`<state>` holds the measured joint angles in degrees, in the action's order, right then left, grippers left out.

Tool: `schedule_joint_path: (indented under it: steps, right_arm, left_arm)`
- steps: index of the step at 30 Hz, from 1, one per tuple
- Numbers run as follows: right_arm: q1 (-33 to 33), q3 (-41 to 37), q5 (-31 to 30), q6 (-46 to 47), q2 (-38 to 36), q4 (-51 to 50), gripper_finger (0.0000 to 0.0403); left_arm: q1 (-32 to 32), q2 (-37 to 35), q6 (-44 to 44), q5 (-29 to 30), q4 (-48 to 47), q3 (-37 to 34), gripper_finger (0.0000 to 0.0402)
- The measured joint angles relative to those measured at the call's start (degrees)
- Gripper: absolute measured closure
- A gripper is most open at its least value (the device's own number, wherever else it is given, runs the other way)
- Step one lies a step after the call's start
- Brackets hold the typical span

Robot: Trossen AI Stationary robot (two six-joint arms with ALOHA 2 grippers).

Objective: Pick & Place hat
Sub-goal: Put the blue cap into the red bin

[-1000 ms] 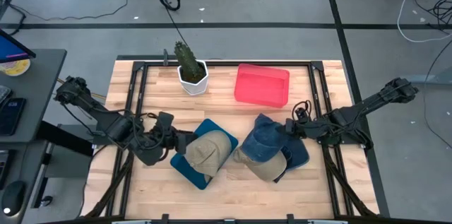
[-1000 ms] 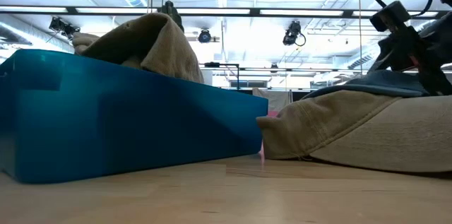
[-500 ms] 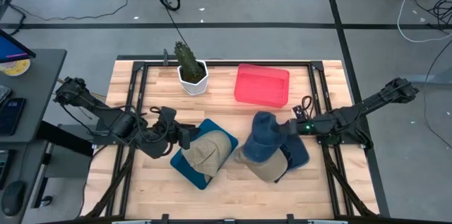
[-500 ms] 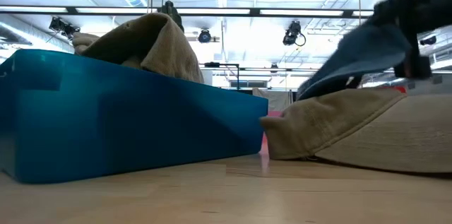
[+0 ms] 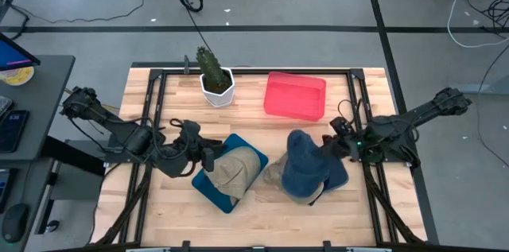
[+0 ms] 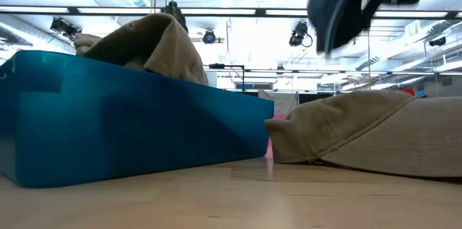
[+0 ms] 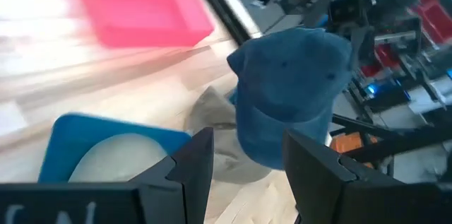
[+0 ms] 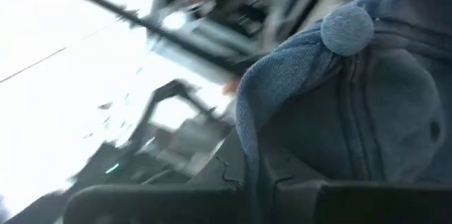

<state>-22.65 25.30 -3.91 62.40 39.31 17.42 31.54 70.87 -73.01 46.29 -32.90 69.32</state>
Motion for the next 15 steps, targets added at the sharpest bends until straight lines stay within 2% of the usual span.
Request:
schedule_joint_path:
  steps: [4,7,10,12,15]
  right_arm:
    - [0.0,4.08,8.31,0.04,0.1,-0.33,0.0402]
    - [-0.01,6.51,11.99,0.07,0.56,-0.7,0.0403]
    - [0.0,7.98,13.75,0.05,1.47,-0.63,0.0403]
    - [-0.02,8.69,14.44,-0.14,2.43,-0.73,0.0403]
    - [0.0,9.38,15.5,-0.15,4.17,-0.84,0.0403]
  left_arm:
    - [-0.67,0.0,13.68,-0.03,8.12,0.0,0.0232]
    - [-1.33,0.0,30.28,-0.66,16.09,0.0,0.0232]
    - [-2.75,0.0,45.83,-4.39,22.86,0.0,0.0232]
    - [-4.41,0.0,51.78,-7.38,25.68,0.0,0.0232]
    - [-7.47,0.0,53.96,-12.11,27.04,0.0,0.0232]
